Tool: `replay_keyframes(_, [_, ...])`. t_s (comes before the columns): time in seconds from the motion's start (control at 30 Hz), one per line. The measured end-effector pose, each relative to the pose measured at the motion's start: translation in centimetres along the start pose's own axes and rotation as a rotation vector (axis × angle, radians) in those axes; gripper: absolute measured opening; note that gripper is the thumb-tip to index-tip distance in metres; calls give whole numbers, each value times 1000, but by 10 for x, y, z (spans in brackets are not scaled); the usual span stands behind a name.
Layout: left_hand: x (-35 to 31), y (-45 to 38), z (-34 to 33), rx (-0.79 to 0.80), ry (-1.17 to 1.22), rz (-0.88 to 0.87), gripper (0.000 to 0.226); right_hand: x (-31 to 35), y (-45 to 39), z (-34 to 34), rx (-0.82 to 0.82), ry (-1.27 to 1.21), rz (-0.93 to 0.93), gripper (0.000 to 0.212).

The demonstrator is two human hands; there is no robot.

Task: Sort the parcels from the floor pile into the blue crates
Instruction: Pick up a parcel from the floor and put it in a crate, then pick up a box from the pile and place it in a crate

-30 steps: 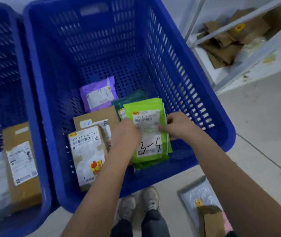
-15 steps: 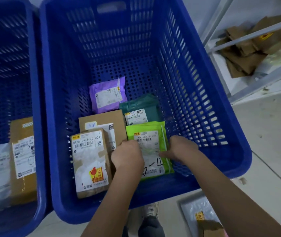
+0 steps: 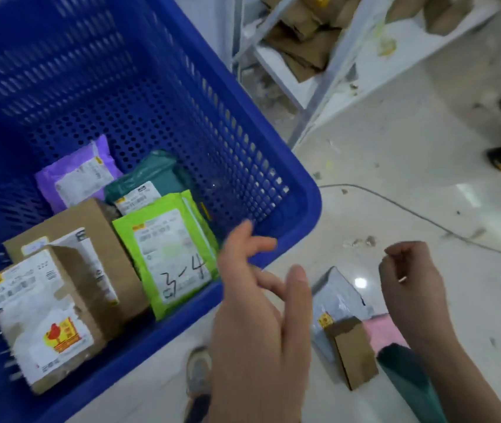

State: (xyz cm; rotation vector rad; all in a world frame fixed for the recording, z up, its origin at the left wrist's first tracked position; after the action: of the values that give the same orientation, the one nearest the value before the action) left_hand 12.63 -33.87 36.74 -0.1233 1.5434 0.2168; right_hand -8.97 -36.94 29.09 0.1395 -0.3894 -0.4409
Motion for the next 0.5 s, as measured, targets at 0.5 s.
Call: replay_keyframes(0.5, [272, 27, -79, 1013, -1117, 864, 32, -260, 186, -143, 892, -360, -1101, 9])
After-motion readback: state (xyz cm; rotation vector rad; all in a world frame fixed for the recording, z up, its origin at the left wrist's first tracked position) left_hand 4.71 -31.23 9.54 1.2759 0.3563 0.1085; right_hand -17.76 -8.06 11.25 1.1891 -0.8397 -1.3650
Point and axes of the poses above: each hand's wrist, its own y-axis away from the middle knuckle, its own z-axis out of the back of the hand, x = y × z, the point moved 3 cm from there along -y, towards the middle knuckle, and after that the axes turned 15 degrees about y, right-handed, at the moved point
